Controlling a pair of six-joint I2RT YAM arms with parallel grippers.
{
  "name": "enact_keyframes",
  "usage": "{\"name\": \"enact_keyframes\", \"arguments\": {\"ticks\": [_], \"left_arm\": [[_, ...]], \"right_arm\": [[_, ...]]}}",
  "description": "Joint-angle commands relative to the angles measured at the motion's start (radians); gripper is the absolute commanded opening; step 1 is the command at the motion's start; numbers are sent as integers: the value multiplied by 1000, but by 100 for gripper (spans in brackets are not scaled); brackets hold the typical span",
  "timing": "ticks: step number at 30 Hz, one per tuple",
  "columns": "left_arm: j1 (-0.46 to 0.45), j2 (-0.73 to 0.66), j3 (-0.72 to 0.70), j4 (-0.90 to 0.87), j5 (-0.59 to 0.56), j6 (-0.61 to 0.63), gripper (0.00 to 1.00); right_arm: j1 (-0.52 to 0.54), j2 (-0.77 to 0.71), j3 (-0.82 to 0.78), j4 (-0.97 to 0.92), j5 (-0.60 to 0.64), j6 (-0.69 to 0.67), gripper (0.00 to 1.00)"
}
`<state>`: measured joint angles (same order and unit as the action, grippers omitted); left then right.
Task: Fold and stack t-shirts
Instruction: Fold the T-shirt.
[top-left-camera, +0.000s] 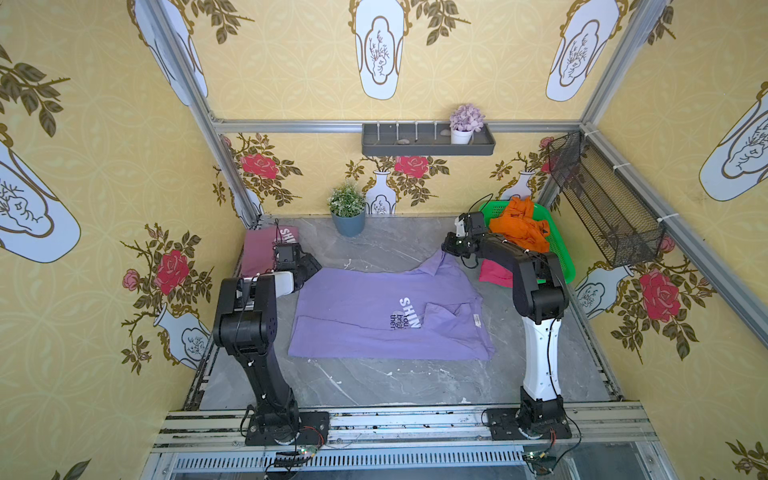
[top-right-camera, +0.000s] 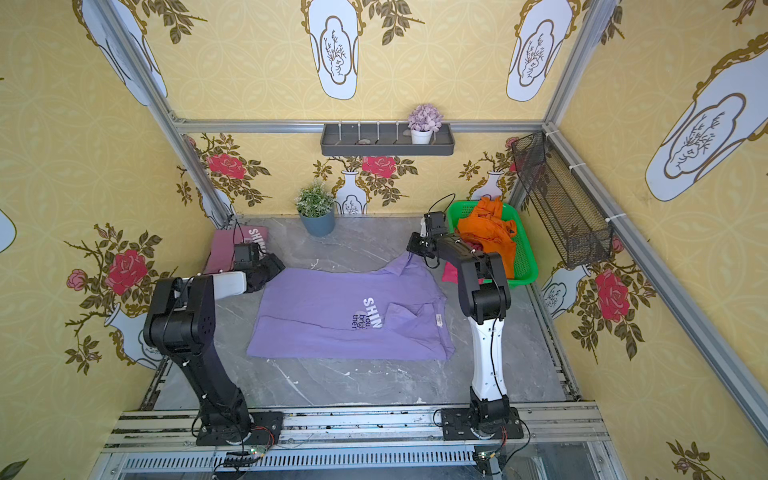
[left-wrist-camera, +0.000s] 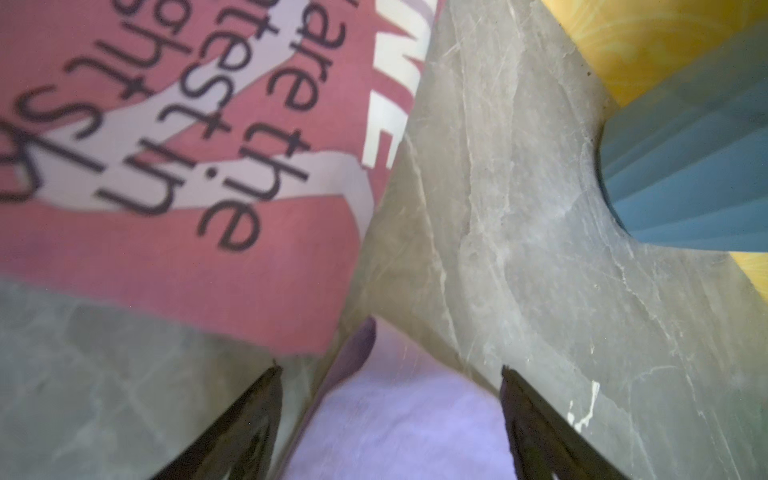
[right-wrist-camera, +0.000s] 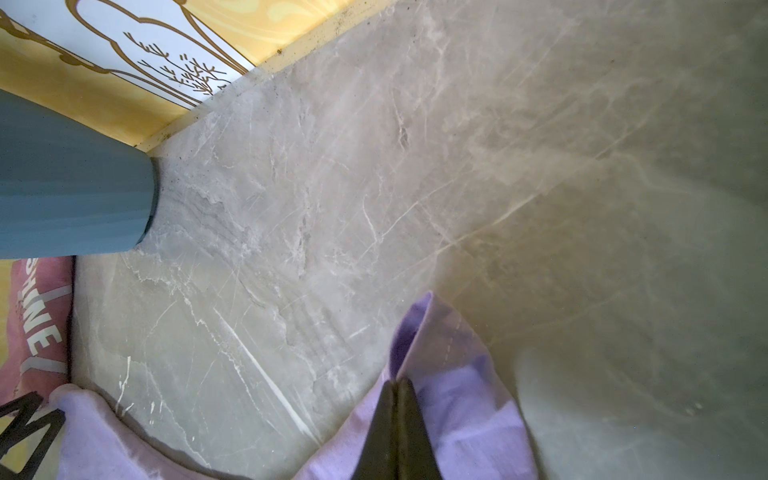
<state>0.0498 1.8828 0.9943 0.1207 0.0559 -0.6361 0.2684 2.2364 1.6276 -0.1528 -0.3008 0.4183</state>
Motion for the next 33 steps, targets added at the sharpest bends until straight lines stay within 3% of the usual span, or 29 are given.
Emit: {"name": "enact_keyframes", "arguments": {"ticks": [1, 6, 10, 16, 18, 33], "left_arm": [[-6, -22, -42, -110, -20, -20, 83], [-9, 29, -3, -93, 15, -14, 81], [-12, 98, 52, -92, 36, -11, 69], [-31, 136, 98, -115, 51, -9, 26], [-33, 132, 97, -121, 51, -8, 0], [0, -3, 23, -97, -24, -7, 0]], "right_arm": [[-4, -18, -9, 34, 8, 4, 0], [-9, -15, -11, 42, -1, 8, 0], [-9, -18, -10, 40, 0, 9, 0], [-14, -27, -14, 38, 3, 13, 0], [-16, -30, -15, 39, 2, 14, 0], [-22, -84, -85, 55, -10, 6, 0]]}}
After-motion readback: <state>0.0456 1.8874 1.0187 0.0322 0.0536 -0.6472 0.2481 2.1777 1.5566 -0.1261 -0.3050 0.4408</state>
